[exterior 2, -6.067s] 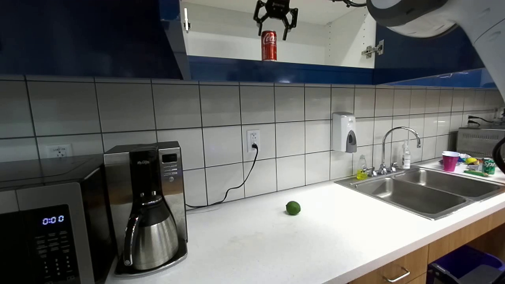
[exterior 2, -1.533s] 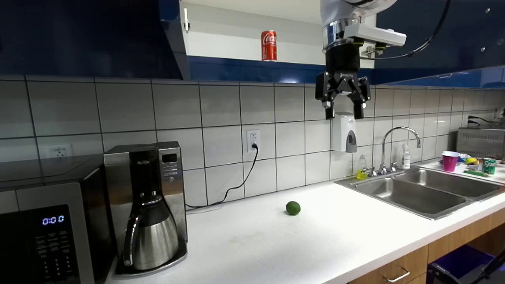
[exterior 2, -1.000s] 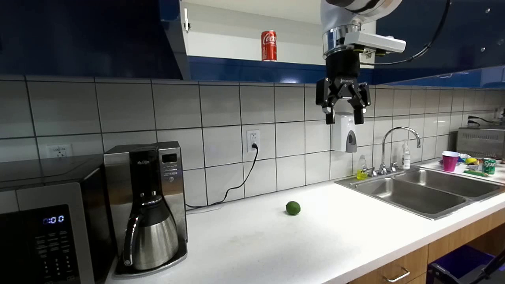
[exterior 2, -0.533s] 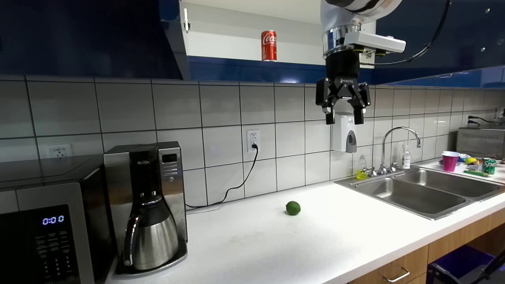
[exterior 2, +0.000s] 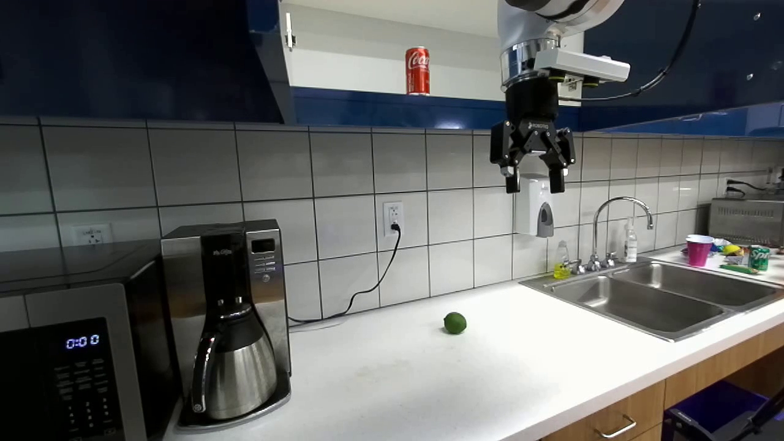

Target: Put the can in the top cabinet

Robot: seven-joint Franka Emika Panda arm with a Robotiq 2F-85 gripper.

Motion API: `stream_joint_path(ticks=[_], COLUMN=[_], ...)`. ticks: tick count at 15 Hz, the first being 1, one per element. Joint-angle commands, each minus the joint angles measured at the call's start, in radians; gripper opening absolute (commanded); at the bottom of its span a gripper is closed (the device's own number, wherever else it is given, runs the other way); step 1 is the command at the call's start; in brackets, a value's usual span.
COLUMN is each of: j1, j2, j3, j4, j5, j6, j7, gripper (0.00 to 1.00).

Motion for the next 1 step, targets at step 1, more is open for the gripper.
stream_joint_path(ticks=[1], j1=[-0.020], j2=[0.000], j3=[0.016], j4=[0.002], j5=[0.008], j6=[-0.003], j7=[-0.009], gripper=[1.00])
